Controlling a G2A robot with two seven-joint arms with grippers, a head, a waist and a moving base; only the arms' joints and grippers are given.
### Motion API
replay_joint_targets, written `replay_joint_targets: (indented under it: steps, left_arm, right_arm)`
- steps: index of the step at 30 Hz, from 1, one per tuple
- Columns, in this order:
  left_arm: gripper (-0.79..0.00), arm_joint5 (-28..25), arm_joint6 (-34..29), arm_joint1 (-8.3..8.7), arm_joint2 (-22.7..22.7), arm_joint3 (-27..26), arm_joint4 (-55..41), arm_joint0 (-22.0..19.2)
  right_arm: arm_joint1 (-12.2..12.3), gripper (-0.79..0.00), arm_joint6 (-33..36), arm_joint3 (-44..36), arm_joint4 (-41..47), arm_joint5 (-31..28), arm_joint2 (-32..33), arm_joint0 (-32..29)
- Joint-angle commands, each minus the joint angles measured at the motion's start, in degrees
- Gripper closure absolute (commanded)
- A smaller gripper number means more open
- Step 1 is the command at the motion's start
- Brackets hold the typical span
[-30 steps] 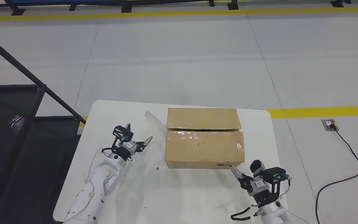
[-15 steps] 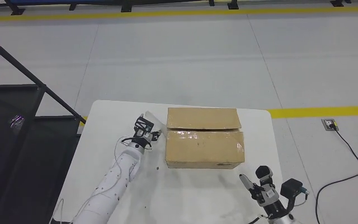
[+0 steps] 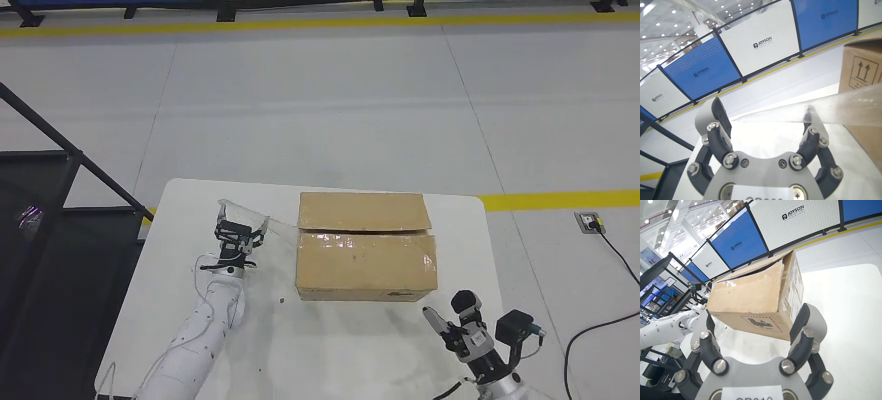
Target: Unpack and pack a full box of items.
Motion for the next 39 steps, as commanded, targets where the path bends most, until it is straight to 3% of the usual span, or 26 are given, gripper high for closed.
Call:
replay_joint_targets:
  steps: [1,18,24,30,33,39]
  left_arm:
    - [-0.785,-0.1,1.0,0.49,-1.0,0.0,0.0,1.4]
    - [-0.785,-2.4,-5.7,3.64,-5.6,-8.5,5.3,12.4]
    - [-0.785,-3.1,-7.2,4.63,-7.7,-13.8,6.9,16.1]
    - [-0.785,-5.9,-5.8,6.11,-10.7,-23.3,9.0,23.1]
    - [-0.785,-9.8,-4.8,7.09,-13.2,-29.7,8.7,28.0]
    - [-0.785,-22.8,-3.1,8.97,-20.5,-41.9,2.3,36.9]
  right_arm:
    - [0.0,-0.785,0.6,0.1,-0.3,-0.5,-0.2,0.7]
    - [0.2,-0.785,2.3,2.3,-1.1,-2.9,-2.2,4.0]
    - [0.2,-0.785,5.0,4.2,5.7,-3.1,-1.8,5.5]
    - [0.8,-0.785,11.1,8.9,20.2,-10.5,1.6,9.3]
    - [1.3,-0.785,15.9,12.2,27.9,-15.0,2.6,12.1]
    - [1.9,-0.785,22.1,19.4,35.9,-16.9,3.5,18.9]
